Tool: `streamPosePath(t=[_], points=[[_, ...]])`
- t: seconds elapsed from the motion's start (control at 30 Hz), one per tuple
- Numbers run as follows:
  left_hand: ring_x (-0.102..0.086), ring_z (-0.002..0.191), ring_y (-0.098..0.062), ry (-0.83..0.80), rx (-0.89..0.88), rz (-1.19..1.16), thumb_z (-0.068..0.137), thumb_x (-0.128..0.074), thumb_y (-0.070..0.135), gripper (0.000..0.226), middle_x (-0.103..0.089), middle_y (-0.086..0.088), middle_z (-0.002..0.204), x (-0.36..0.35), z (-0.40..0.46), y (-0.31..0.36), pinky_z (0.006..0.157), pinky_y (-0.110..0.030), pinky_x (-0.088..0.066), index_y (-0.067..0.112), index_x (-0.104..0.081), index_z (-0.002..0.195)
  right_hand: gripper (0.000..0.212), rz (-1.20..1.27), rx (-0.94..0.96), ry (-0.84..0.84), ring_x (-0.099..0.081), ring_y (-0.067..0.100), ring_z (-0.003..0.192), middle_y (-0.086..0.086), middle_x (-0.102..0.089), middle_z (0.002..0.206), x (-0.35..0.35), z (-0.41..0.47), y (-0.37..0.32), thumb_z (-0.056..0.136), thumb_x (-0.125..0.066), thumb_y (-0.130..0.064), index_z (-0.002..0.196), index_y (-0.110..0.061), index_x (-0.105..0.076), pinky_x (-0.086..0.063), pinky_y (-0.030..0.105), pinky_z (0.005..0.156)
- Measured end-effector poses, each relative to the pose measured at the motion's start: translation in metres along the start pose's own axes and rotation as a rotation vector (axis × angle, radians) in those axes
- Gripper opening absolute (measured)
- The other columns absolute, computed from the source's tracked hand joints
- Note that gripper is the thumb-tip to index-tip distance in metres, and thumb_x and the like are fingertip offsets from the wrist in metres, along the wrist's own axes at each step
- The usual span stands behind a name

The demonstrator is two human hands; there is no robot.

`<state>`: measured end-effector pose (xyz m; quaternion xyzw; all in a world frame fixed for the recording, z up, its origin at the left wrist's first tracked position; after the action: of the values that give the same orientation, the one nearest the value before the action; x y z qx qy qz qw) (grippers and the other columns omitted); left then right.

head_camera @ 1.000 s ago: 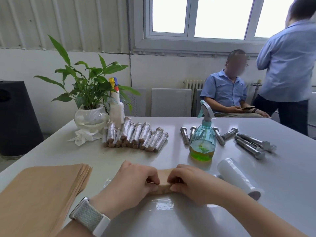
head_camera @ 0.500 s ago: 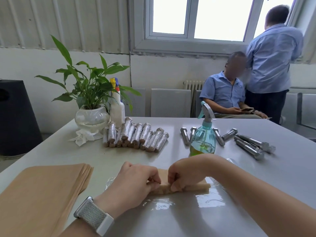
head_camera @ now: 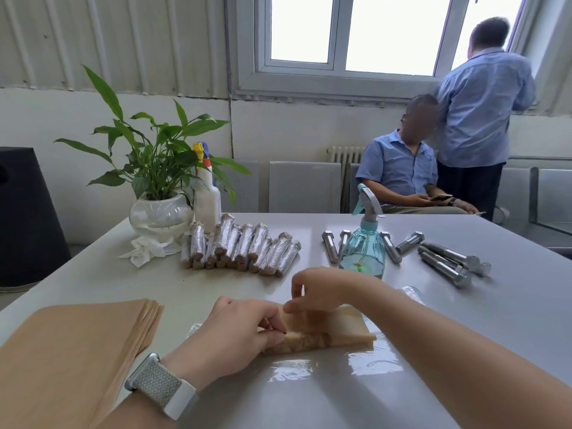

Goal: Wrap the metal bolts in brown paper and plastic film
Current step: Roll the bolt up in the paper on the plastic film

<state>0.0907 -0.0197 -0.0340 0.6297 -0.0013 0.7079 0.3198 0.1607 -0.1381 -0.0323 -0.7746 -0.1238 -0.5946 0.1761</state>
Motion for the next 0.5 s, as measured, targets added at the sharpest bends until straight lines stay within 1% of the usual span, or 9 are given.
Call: streamPosePath(t=[0.07,0.1,0.17,0.23,0.27,0.37,0.43,0.5], points=[[-0.047,0.088,0.013,0.004,0.005,0.002,0.086,-0.066,0.046,0.020,-0.060,0.031,0.080,-0.0002,-0.0005,-0.0006,0.088,-0.016,-0.023,0.051,-0.055,0.070,0.039,0.028,0.006,-0.050,-0.056,0.017,0.085,-0.008,-0.057,0.095,-0.0018,0.0006,0.0010,0.081,-0.067,-0.060,0.099,-0.026,-0.060,-0.040,0.026,0.060],[-0.047,0.088,0.013,0.007,0.007,0.003,0.086,-0.066,0.046,0.020,-0.060,0.032,0.080,-0.0003,-0.0007,-0.0008,0.088,-0.013,-0.021,0.050,-0.055,0.070,0.036,0.029,0.007,-0.072,-0.060,0.019,0.087,-0.006,-0.059,0.097,-0.0024,0.0003,0.0018,0.079,-0.071,-0.058,0.095,-0.028,-0.059,-0.045,0.028,0.063],[-0.046,0.090,0.014,0.008,0.004,0.011,0.087,-0.065,0.045,0.017,-0.060,0.034,0.081,-0.0010,-0.0011,-0.0008,0.090,-0.010,-0.018,0.049,-0.057,0.073,0.026,0.010,0.009,-0.088,-0.062,0.021,0.087,0.000,-0.064,0.103,-0.0027,-0.0003,0.0036,0.080,-0.075,-0.045,0.092,-0.028,-0.060,-0.051,0.031,0.069],[-0.046,0.091,0.014,0.011,0.000,0.010,0.087,-0.065,0.044,0.012,-0.059,0.034,0.081,-0.0007,-0.0014,0.0000,0.089,-0.011,-0.017,0.047,-0.059,0.077,0.019,0.017,0.013,-0.073,-0.062,0.022,0.088,0.000,-0.063,0.105,-0.0025,-0.0008,0.0048,0.085,-0.072,-0.037,0.095,-0.026,-0.061,-0.052,0.031,0.072],[-0.046,0.090,0.015,0.015,0.000,0.005,0.087,-0.066,0.044,0.011,-0.058,0.035,0.079,-0.0002,-0.0019,0.0004,0.089,-0.013,-0.017,0.046,-0.060,0.078,0.019,0.024,0.012,-0.060,-0.062,0.022,0.089,0.000,-0.062,0.105,-0.0021,-0.0014,0.0050,0.087,-0.070,-0.037,0.099,-0.024,-0.062,-0.051,0.031,0.072],[-0.044,0.089,0.015,0.029,0.003,-0.007,0.086,-0.066,0.043,0.005,-0.056,0.033,0.076,0.0013,-0.0019,0.0006,0.090,-0.018,-0.019,0.042,-0.064,0.083,0.032,0.011,-0.015,-0.047,-0.061,0.023,0.097,0.002,-0.062,0.114,-0.0015,-0.0020,0.0058,0.091,-0.063,-0.041,0.113,-0.018,-0.063,-0.047,0.029,0.071],[-0.044,0.088,0.015,0.031,0.000,-0.002,0.087,-0.066,0.043,0.005,-0.056,0.032,0.076,0.0020,-0.0021,0.0013,0.091,-0.020,-0.020,0.041,-0.064,0.083,0.037,0.003,-0.027,-0.075,-0.063,0.023,0.097,0.003,-0.064,0.116,-0.0031,-0.0008,0.0065,0.091,-0.062,-0.046,0.115,-0.018,-0.065,-0.046,0.028,0.066],[-0.044,0.089,0.013,0.035,-0.003,0.008,0.087,-0.066,0.043,0.008,-0.056,0.031,0.077,0.0027,-0.0023,0.0018,0.093,-0.021,-0.021,0.042,-0.062,0.081,0.037,0.011,-0.029,-0.096,-0.062,0.021,0.091,0.004,-0.067,0.114,-0.0031,-0.0010,0.0062,0.088,-0.065,-0.050,0.113,-0.022,-0.067,-0.047,0.028,0.067]])
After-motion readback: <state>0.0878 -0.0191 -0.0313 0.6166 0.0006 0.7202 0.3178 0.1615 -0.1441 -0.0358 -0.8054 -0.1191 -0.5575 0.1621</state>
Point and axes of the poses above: each hand's wrist, its own z-axis towards the middle knuckle, its own x-axis out of the back of the hand, y = z × x, the point moved 8 cm from there along z, towards the middle knuckle
